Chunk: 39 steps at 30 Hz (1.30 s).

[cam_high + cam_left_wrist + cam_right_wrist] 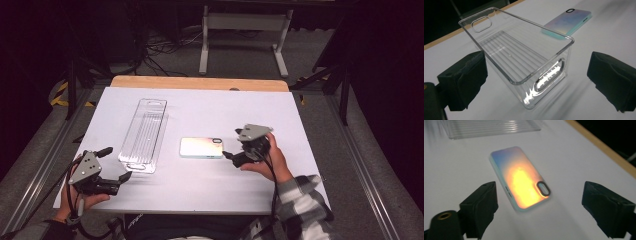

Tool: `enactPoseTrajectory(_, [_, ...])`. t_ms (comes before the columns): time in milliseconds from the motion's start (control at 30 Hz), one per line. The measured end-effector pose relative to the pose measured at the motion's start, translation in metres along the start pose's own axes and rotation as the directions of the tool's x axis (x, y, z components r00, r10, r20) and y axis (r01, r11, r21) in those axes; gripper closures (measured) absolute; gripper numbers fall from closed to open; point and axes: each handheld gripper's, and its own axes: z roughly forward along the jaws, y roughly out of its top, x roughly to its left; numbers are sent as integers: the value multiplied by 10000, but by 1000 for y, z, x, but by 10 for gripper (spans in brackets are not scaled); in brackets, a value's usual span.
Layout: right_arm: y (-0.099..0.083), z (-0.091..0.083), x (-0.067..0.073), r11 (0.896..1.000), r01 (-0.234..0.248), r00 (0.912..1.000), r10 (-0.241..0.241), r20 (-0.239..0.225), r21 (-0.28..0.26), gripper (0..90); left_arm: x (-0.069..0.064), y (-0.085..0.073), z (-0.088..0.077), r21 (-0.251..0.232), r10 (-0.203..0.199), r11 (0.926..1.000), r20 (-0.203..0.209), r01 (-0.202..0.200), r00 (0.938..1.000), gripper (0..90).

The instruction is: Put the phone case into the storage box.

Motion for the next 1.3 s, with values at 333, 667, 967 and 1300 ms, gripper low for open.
enactPoseTrajectory(333, [30,65,-22,9882,242,9860,15,-1670,1516,123,-2,-6,-3,397,123,9991,7,-123,9999,37])
enactPoseTrajectory(667, [20,97,-24,9656,643,9667,24,-2559,2521,108,-3,-5,0,511,180,9985,110,-186,9998,37])
enactPoseTrajectory(967, [17,109,-20,9550,1073,9624,-298,-2701,2766,111,-6,-4,1,539,238,9982,242,-250,9994,38])
enactPoseTrajectory(1300, [16,119,-23,9428,1360,9561,-443,-2898,3045,89,-6,-5,5,677,249,9973,344,-271,9991,40])
